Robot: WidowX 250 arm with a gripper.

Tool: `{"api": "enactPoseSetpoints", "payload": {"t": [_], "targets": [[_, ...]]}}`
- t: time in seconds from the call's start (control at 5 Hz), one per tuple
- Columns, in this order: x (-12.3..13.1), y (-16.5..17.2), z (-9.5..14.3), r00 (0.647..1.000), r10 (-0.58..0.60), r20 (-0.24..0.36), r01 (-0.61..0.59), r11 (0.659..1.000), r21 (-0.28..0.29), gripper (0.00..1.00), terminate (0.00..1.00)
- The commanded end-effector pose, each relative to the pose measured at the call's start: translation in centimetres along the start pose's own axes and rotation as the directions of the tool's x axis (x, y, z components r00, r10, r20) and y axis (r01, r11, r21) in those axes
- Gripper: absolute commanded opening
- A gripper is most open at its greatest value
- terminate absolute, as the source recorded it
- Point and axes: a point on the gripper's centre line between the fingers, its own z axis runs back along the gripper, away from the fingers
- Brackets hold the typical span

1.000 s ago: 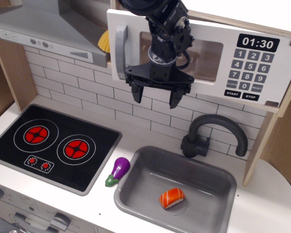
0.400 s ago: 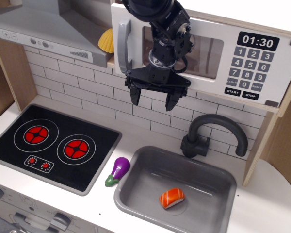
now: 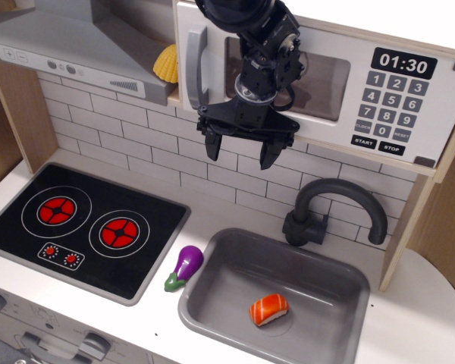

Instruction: Close microwave

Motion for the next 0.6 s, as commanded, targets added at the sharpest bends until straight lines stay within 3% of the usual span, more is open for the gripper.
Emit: {"api": "enactPoseSetpoints", "payload": {"t": [0.0, 0.4], "targets": [[1.81, 0.17, 1.66, 0.998, 0.025, 0.056, -0.023, 1.0, -0.021, 1.0, 0.0], [2.53, 0.17, 1.4, 0.997, 0.043, 0.061, -0.042, 0.999, -0.013, 1.0, 0.0]]}}
